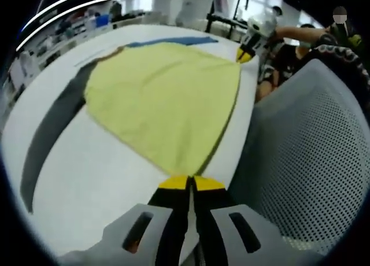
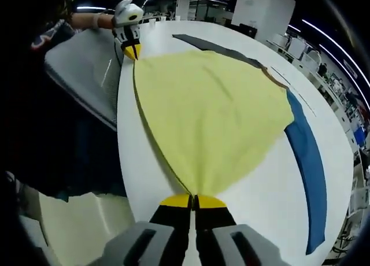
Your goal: Fold the garment on the visible template until the final outline fits inside the template.
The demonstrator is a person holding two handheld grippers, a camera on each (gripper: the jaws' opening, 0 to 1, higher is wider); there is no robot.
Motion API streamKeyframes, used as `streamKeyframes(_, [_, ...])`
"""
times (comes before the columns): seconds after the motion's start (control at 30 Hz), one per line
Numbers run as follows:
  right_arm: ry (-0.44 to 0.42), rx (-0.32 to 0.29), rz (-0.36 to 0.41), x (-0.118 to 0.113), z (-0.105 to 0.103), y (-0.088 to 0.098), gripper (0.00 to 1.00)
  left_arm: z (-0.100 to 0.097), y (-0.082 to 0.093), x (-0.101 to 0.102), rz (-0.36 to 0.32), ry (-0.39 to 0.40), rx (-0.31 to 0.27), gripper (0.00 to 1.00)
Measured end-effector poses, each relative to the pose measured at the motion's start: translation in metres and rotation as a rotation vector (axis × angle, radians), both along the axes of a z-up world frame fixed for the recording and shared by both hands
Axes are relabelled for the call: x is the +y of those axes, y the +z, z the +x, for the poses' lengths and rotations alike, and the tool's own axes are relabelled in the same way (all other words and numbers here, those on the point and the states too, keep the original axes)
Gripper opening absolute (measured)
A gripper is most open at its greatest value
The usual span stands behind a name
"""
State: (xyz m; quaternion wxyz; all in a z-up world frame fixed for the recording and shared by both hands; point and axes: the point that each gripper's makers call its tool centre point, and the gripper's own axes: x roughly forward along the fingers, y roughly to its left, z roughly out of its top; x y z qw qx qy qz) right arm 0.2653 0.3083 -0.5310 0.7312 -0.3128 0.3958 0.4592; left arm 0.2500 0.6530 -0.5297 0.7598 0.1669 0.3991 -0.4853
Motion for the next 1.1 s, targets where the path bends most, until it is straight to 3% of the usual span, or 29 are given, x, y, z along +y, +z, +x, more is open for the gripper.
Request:
streamKeyframes(0.2, [-0.053, 0.037, 0.02, -0.003, -0.002, -0.001, 0.0, 0.0, 0.001, 0.001, -0.007, 0.007, 0.001, 0.0])
streamKeyframes(0.33, [-0.081, 0.036, 0.039, -0.006, -0.003, 0.0, 0.07, 0.0, 0.002, 0.004, -0.014, 0.016, 0.005, 0.0])
streamKeyframes(0.53, [-0.144, 0.04, 0.098, -0.01, -0.003, 0.006, 0.16, 0.012, 0.012, 0.013, -0.072, 0.105, -0.006, 0.16])
streamKeyframes(0.6, [-0.163, 0.02, 0.153, -0.007, 0.001, 0.013, 0.17, 0.016, 0.016, 0.016, -0.091, 0.126, -0.01, 0.22])
streamKeyframes(0.67, [-0.243, 0.028, 0.277, 0.0, 0.008, 0.026, 0.17, 0.024, 0.019, 0.019, -0.108, 0.16, -0.024, 0.3])
streamKeyframes(0.77, [-0.361, -0.03, 0.448, 0.0, 0.031, 0.053, 0.24, 0.034, 0.027, 0.02, -0.15, 0.222, -0.031, 0.43])
streamKeyframes(0.87, [-0.428, -0.064, 0.534, -0.005, 0.046, 0.07, 0.28, 0.047, 0.04, 0.02, -0.232, 0.29, -0.044, 0.49])
streamKeyframes(0.97, [-0.453, -0.079, 0.547, -0.013, 0.055, 0.076, 0.36, 0.062, 0.05, 0.024, -0.283, 0.316, -0.096, 0.54])
streamKeyframes(1.1, [-0.484, -0.091, 0.54, -0.026, 0.069, 0.074, 0.47, 0.073, 0.056, 0.033, -0.296, 0.354, -0.103, 0.62])
